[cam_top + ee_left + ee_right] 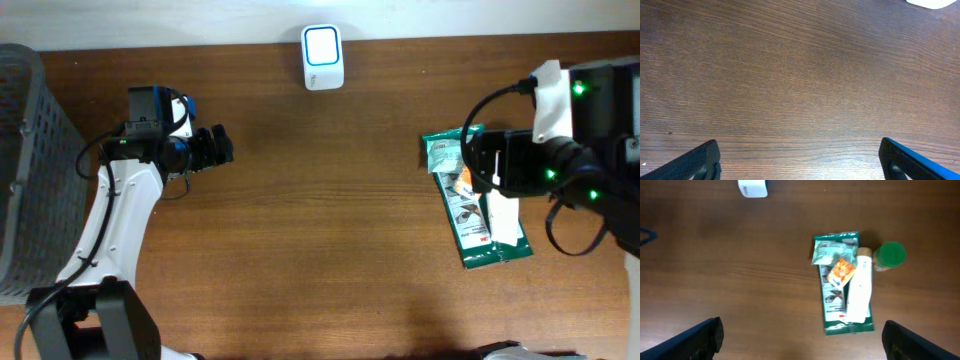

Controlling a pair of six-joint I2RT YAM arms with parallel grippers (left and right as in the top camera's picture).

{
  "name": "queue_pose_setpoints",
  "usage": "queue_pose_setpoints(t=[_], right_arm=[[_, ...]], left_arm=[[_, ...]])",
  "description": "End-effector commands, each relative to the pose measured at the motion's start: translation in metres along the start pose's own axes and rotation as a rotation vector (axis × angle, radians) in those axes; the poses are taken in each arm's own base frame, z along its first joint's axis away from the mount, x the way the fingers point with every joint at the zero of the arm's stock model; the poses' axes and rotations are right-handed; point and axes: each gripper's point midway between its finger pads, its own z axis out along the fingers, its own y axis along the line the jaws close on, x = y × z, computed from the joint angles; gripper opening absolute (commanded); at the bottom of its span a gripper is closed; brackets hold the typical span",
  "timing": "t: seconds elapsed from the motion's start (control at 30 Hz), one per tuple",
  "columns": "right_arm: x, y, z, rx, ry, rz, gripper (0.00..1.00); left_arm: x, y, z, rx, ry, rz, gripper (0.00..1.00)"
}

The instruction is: Scan the item barcode

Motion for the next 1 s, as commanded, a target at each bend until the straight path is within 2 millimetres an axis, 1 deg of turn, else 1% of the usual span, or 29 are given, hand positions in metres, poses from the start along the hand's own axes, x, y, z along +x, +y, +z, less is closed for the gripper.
queue_pose_setpoints(t=[0.0,0.03,0.1,0.13,0.2,0.23,0.27,0.33,0.43,0.53,0.57,0.67,0.77,0.8,0.93,0.97], right_arm=[[0.005,-0.012,-0.015,0.063,-0.037,-0.066,0.98],[0.01,-0.013,-0.012,0.071,-0.019,-0.102,0.98],[0.027,-0.024,0.003,0.129,0.044,-0.118,0.98],[0.03,-0.027,0.01,0.146,0.035,-0.116,0.98],[0.031,-0.039,0.023,0.172,-0.031,-0.073,0.98],[0.032,-0.047,0.032,0.18,-0.097,-0.034,0.98],[0.033,-0.05,0.039,0.159,-0.153,-0.038,0.98],[0.041,-0.047,0.049,0.099,-0.282,-0.111,0.98],[0.057,-0.054,0.052,0.131,-0.454,-0.099,0.98],[0.069,-0.055,0.052,0.152,-0.659,-0.106,0.98],[0.074,-0.055,0.056,0.157,-0.737,-0.109,0.98],[0.086,-0.056,0.072,0.167,-0.878,-0.114,0.98],[0.105,-0.055,0.099,0.158,-0.988,-0.119,0.98],[0.11,-0.055,0.104,0.159,-1.006,-0.119,0.98],[0.126,-0.056,0.124,0.16,-1.006,-0.119,0.98],[0.131,-0.057,0.134,0.157,-0.983,-0.118,0.98]], left_arm=[[-0.003,-0.001,-0.003,0.002,-0.01,0.013,0.99],[-0.003,-0.001,-0.003,0.002,-0.01,0.013,0.99],[-0.003,-0.001,-0.003,0.002,-0.01,0.013,0.99],[-0.003,-0.001,-0.003,0.002,-0.01,0.013,0.99],[-0.003,-0.001,-0.003,0.002,-0.01,0.013,0.99],[-0.003,-0.001,-0.003,0.002,-0.01,0.013,0.99],[-0.003,-0.001,-0.003,0.002,-0.01,0.013,0.99],[-0.003,-0.001,-0.003,0.002,-0.01,0.013,0.99],[-0.003,-0.001,-0.003,0.002,-0.01,0.013,0.99],[-0.003,-0.001,-0.003,0.002,-0.01,0.013,0.99],[-0.003,-0.001,-0.003,0.002,-0.01,0.013,0.99],[-0.003,-0.001,-0.003,0.002,-0.01,0.013,0.99],[-0.003,-0.001,-0.003,0.002,-0.01,0.013,0.99],[-0.003,-0.001,-0.003,0.002,-0.01,0.013,0.99],[-0.003,-0.001,-0.002,0.002,-0.01,0.013,0.99],[-0.003,-0.001,-0.003,0.002,-0.01,0.013,0.99]])
